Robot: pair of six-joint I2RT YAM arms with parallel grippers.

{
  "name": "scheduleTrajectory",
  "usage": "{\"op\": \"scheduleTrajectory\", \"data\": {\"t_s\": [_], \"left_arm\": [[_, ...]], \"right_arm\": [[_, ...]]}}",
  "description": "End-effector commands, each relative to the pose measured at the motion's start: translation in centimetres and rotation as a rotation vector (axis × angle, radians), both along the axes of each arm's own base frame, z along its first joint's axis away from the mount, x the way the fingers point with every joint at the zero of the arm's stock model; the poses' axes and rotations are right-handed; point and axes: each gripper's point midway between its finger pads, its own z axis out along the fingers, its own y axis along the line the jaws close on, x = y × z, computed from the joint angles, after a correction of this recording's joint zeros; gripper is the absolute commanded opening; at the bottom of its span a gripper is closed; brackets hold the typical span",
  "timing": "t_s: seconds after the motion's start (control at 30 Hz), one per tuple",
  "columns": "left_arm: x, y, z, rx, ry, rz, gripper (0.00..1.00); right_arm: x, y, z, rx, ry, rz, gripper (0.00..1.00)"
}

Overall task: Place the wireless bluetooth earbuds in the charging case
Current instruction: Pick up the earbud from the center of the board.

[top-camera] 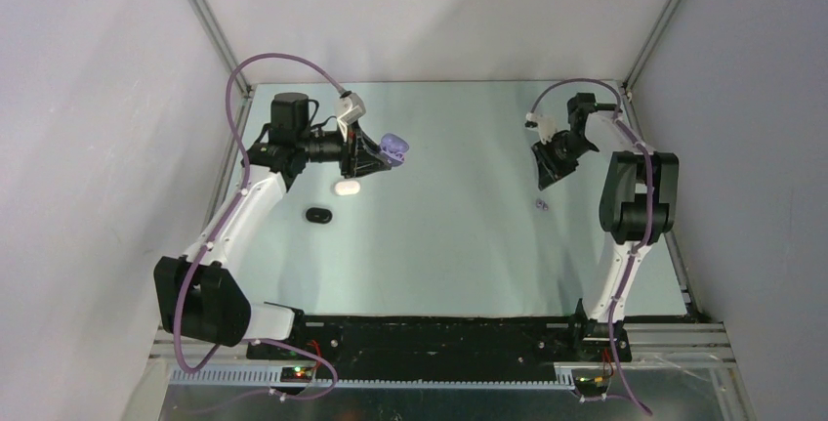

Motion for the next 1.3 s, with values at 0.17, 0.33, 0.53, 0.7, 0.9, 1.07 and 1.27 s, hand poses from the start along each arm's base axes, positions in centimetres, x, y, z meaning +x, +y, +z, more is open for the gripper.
{"op": "scheduleTrajectory", "data": {"t_s": [0.17,0.33,0.53,0.7,0.9,1.07,1.27], "left_arm": [[0.1,0.2,1.6,-0.002,-0.066,-0.006,0.04],[0.0,0.2,1.6,-0.001,-0.067,-0.003,0.04],[0.0,0.2,1.6,0.0,-0.065,-0.001,0.04],[0.1,0.2,1.6,0.0,-0.065,0.001,0.03],[0.0,0.3,1.5,0.001,-0.063,0.004,0.03],[0.0,0.3,1.5,0.002,-0.063,0.004,0.03],[0.2,0.2,1.4,-0.001,-0.061,0.003,0.03]], "right_arm": [[-2.5,-1.9,0.2,-0.034,0.027,0.061,0.35],[-2.9,-2.1,-1.3,-0.048,0.05,0.064,0.36],[-2.4,-1.5,-1.6,-0.045,0.032,0.079,0.35],[-2.0,-1.0,-2.1,-0.048,0.026,0.091,0.33],[-1.8,-0.6,-2.7,-0.058,0.026,0.102,0.31],[-2.1,-0.7,-2.9,-0.067,0.031,0.113,0.3],[-1.8,-1.0,-2.1,-0.052,0.014,0.092,0.3]]}}
